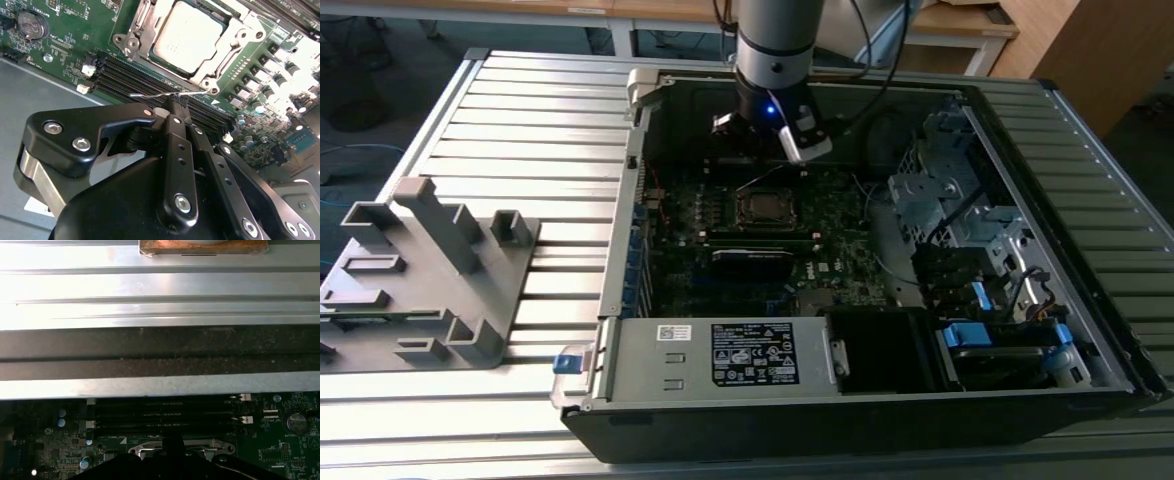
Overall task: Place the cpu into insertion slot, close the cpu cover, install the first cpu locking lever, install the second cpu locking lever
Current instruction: 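Install the first cpu locking lever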
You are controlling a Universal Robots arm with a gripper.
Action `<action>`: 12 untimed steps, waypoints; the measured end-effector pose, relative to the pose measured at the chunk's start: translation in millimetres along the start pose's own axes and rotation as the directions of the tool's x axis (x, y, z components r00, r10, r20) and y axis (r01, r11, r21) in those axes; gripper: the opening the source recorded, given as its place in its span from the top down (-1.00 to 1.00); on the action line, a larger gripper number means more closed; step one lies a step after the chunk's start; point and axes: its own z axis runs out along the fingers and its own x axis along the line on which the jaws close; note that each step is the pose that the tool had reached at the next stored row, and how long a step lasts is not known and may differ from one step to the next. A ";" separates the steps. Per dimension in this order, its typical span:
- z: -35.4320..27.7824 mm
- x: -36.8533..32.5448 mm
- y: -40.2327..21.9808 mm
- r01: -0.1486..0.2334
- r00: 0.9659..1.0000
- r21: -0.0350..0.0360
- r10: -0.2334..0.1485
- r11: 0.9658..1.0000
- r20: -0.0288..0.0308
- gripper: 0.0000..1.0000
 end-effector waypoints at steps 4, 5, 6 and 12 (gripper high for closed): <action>0.9 -3.1 0.2 0.000 1.000 0.000 0.000 1.000 0.000 0.80; 1.1 -3.5 0.5 0.000 1.000 0.000 0.000 1.000 0.000 0.80; 1.2 -3.9 0.7 0.000 1.000 0.000 0.000 1.000 0.000 0.80; 1.7 -6.9 1.6 0.000 1.000 0.000 0.000 1.000 0.000 0.80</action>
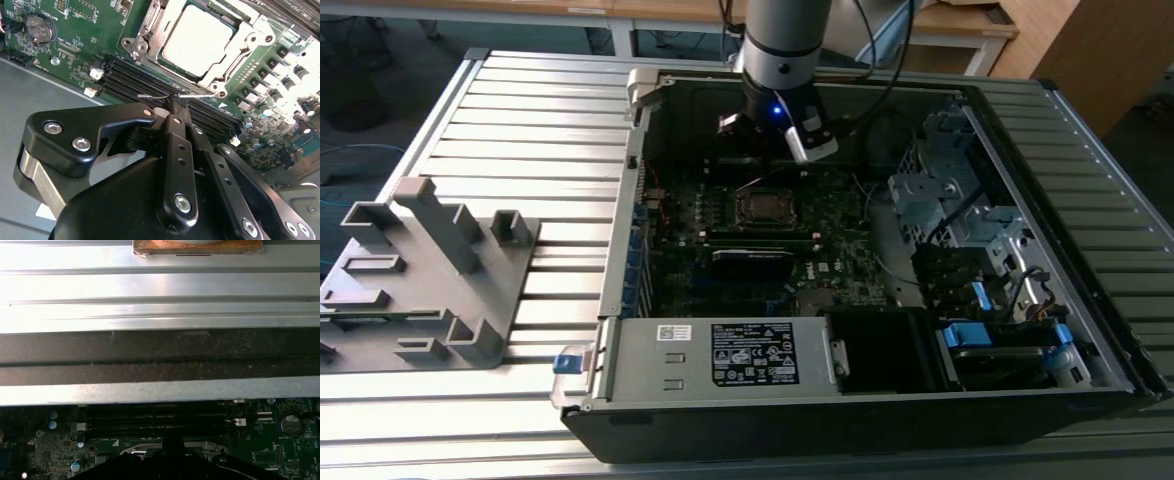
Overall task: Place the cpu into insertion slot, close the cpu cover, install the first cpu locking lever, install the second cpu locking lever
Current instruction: 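Install the first cpu locking lever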
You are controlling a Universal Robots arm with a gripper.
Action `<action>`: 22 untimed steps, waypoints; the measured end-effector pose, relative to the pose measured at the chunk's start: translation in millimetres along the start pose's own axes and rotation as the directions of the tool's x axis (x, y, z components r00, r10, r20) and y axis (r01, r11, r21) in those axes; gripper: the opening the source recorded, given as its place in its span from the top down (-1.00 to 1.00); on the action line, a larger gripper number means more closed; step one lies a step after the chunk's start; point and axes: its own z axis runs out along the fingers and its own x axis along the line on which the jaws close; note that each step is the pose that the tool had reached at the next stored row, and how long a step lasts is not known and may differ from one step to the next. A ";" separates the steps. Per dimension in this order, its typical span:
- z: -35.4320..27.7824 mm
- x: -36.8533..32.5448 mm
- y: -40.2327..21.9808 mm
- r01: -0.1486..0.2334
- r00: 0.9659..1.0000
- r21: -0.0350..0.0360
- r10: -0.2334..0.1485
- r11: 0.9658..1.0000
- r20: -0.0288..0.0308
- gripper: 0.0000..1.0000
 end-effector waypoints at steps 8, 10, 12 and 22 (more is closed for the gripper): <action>1.5 -2.1 0.2 0.000 1.000 0.000 0.000 1.000 0.000 0.80; 1.7 -2.2 0.1 0.000 1.000 0.000 0.000 1.000 0.000 0.80; 1.9 -2.3 0.1 0.000 1.000 0.000 0.000 1.000 0.000 0.80; 4.5 -2.3 -0.4 0.000 1.000 0.000 0.000 1.000 0.000 0.80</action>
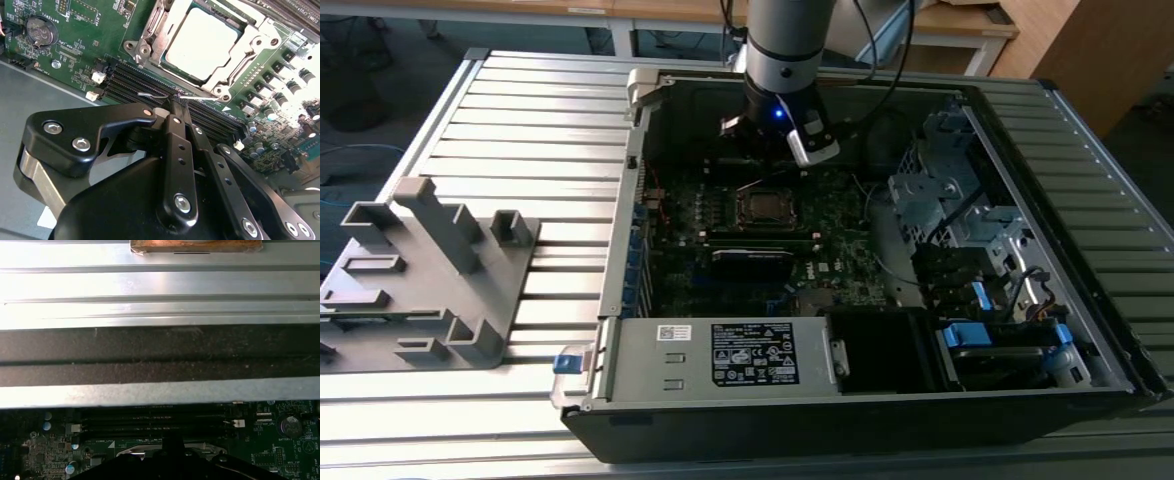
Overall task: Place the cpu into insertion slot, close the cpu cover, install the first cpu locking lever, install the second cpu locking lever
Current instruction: 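Install the first cpu locking lever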
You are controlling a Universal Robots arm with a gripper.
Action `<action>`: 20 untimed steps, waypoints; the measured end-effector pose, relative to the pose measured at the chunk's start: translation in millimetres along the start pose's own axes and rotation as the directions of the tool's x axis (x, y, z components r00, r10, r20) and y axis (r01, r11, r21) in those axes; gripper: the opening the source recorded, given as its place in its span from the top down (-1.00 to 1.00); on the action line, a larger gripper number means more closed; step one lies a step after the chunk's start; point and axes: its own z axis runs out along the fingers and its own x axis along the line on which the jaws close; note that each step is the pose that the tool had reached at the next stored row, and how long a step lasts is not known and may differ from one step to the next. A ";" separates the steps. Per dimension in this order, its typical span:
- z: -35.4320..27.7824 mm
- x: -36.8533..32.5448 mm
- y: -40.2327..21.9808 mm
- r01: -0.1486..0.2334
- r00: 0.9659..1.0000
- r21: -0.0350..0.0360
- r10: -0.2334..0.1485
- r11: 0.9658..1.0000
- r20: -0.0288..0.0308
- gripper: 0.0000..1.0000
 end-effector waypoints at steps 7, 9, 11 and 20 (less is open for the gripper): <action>0.8 -0.1 0.0 0.000 1.000 -0.001 0.000 1.000 0.000 0.80; 1.7 0.0 -0.2 0.000 1.000 0.000 0.000 1.000 0.000 0.80; 2.2 0.0 -0.4 0.000 1.000 0.000 0.000 1.000 0.000 0.80; 3.0 0.0 -0.5 0.000 1.000 0.000 0.000 1.000 0.000 0.80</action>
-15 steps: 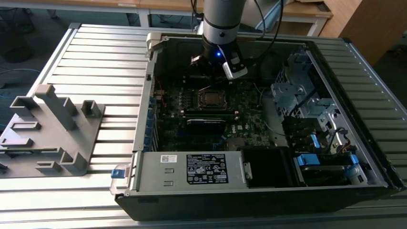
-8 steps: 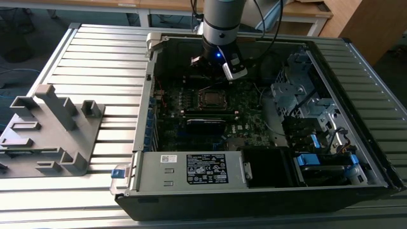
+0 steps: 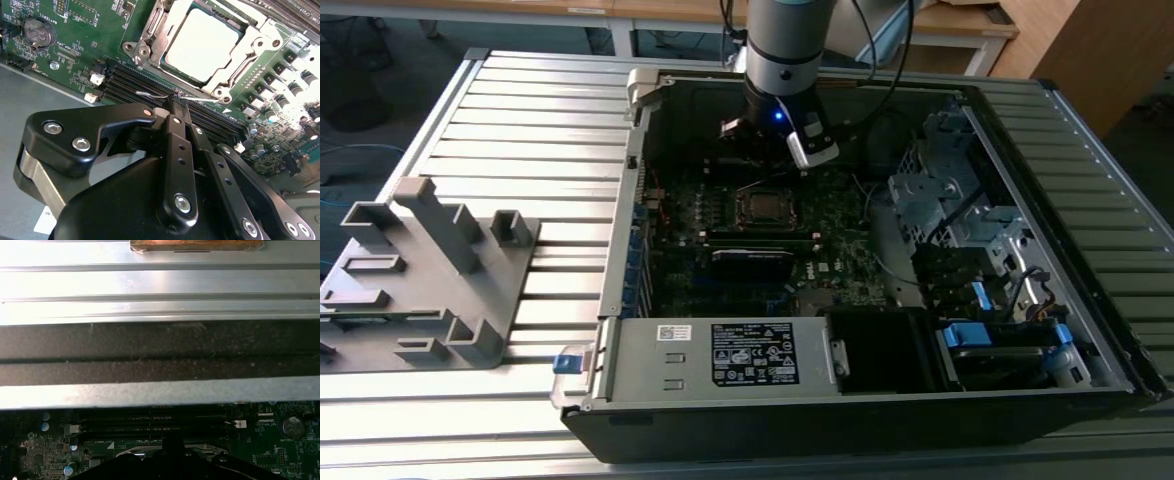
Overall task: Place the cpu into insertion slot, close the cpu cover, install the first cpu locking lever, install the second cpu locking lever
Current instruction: 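Install the first cpu locking lever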
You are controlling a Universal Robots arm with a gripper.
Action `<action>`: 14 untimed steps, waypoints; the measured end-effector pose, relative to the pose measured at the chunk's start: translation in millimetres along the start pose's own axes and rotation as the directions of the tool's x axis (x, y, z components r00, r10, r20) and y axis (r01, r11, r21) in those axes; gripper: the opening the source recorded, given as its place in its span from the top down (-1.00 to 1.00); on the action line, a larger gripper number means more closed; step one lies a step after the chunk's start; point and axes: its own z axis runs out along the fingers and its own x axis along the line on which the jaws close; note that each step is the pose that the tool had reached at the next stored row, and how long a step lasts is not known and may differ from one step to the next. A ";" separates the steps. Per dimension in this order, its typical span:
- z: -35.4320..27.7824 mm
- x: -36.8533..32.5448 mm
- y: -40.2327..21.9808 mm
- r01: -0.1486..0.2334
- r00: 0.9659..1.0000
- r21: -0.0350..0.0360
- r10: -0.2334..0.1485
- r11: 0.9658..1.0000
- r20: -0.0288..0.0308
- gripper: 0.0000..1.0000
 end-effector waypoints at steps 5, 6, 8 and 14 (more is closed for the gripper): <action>0.1 0.0 0.0 0.000 1.000 0.000 0.000 1.000 0.000 0.80; 0.1 0.0 0.0 0.000 1.000 0.000 0.000 1.000 0.000 0.80; 0.5 0.0 0.0 0.000 1.000 0.000 0.000 1.000 0.000 0.80; 2.4 0.0 -0.4 0.000 1.000 0.000 0.000 1.000 0.000 0.80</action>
